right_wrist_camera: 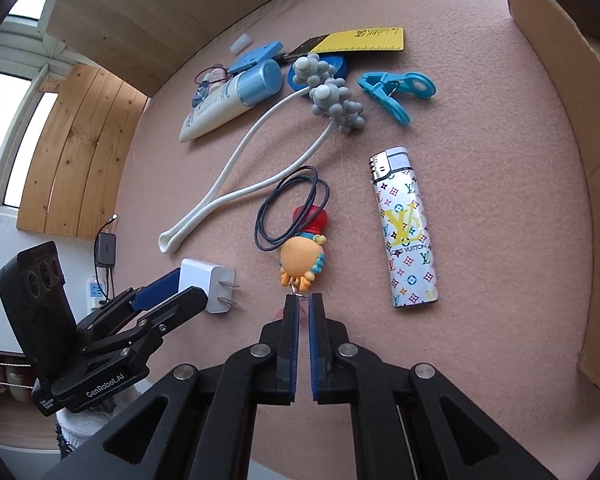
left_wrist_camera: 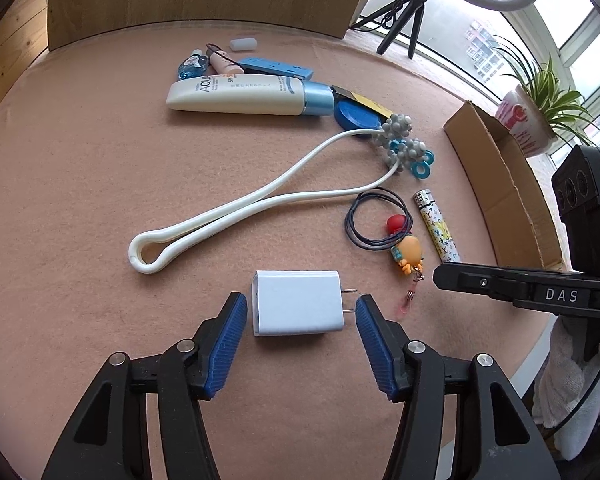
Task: Organize objects
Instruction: 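Close the right gripper on the orange toy keychain and lift it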
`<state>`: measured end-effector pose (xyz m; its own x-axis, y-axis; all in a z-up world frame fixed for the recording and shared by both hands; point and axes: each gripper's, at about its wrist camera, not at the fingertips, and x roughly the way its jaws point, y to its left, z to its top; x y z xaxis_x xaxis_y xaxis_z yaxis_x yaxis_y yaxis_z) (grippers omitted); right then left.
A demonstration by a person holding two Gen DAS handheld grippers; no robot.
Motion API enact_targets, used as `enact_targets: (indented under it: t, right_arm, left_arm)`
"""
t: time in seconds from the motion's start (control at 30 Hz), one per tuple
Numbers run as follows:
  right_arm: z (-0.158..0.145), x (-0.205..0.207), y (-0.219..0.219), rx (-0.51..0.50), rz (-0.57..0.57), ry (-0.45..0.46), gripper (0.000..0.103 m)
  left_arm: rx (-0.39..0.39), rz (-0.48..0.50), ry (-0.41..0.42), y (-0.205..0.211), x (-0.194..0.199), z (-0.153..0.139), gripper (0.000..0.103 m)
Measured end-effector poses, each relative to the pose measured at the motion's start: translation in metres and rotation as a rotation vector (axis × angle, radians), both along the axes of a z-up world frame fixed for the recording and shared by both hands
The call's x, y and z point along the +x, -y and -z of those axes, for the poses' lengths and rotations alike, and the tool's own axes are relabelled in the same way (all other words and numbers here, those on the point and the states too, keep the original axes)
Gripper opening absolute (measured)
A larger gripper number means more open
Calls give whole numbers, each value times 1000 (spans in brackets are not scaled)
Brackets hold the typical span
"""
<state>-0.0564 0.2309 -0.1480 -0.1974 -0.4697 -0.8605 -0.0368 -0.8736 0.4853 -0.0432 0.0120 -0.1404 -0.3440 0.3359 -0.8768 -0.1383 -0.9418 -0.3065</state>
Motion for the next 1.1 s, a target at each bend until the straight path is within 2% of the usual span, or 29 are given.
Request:
enact_targets:
  t: [0.1, 0.23, 0.33, 0.5, 0.73, 1.1]
  right_arm:
    - [-6, -2, 0, 11, -6, -36, 23]
    - [-7, -10, 10, 75, -25, -73, 26]
    - [-3, -16, 24, 124, -74, -78, 26]
    - [2, -21, 36, 196, -110, -94, 33]
    - [2, -23, 43, 252, -152, -112, 33]
    - [0, -12, 37, 228, -160, -114, 29]
  left_arm:
    - [-41, 16, -10, -9, 0, 1, 63]
    - [-84, 21, -15, -19, -2, 4, 65]
    - [-91, 19, -10, -21, -4, 7, 66]
    - [-95, 12, -15, -23, -5, 9, 66]
    - [-98, 11, -21, -23, -4, 8, 66]
    - [-77, -6, -19, -17, 0, 7, 65]
